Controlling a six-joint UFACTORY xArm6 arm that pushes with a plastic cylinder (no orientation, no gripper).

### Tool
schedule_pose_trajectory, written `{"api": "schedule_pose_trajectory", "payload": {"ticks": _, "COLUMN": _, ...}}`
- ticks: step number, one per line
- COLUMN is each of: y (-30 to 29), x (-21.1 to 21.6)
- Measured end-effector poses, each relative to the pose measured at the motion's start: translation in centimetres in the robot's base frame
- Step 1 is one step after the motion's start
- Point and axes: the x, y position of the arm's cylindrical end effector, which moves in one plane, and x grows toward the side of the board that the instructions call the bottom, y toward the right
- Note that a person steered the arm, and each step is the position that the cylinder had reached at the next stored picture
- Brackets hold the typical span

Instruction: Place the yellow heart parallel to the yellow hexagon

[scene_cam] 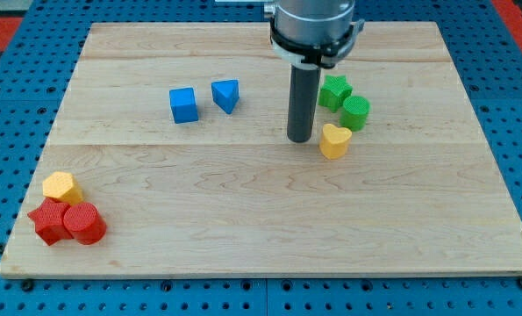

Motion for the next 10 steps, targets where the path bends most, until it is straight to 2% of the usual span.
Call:
{"api": "schedule_pose_trajectory", "payload": {"ticks": 1, "y": 1.0, "x": -1.1}}
{"api": "schedule_pose_trajectory", "payload": {"ticks": 2, "y": 5.4, "x": -0.6}}
{"api": "schedule_pose_trajectory", "payload": {"ticks": 3, "y": 6.5, "x": 3.1}}
{"api": "schedule_pose_trajectory", "payload": {"ticks": 4, "y": 4.8, "x": 6.3}}
{"api": "schedule_pose_trajectory", "payload": {"ticks": 5, "y": 6.0, "x": 6.3}}
{"api": "schedule_pose_trajectory", "payload": {"ticks": 6, "y": 9.9, "x": 7.5}}
{"api": "schedule_pose_trajectory", "payload": {"ticks": 7, "y": 5.9, "x": 8.8}}
{"api": "schedule_pose_trajectory", "payload": {"ticks": 9, "y": -7.4, "x": 8.8}}
{"api": "schedule_pose_trajectory", "payload": {"ticks": 10, "y": -6.1, "x": 8.8}}
